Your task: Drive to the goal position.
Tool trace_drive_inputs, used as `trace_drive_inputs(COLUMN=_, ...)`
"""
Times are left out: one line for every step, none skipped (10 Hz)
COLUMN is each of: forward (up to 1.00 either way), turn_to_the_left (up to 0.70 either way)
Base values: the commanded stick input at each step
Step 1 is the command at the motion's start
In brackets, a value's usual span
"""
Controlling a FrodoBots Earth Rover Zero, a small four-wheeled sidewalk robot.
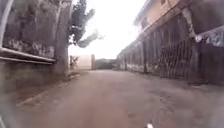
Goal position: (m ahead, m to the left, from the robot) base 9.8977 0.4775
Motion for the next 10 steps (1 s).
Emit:
trace_drive_inputs(forward=1.00, turn_to_the_left=0.00)
trace_drive_inputs(forward=1.00, turn_to_the_left=0.00)
trace_drive_inputs(forward=1.00, turn_to_the_left=0.19)
trace_drive_inputs(forward=1.00, turn_to_the_left=0.13)
trace_drive_inputs(forward=1.00, turn_to_the_left=0.08)
trace_drive_inputs(forward=1.00, turn_to_the_left=0.03)
trace_drive_inputs(forward=1.00, turn_to_the_left=0.00)
trace_drive_inputs(forward=1.00, turn_to_the_left=0.00)
trace_drive_inputs(forward=1.00, turn_to_the_left=0.00)
trace_drive_inputs(forward=1.00, turn_to_the_left=0.00)
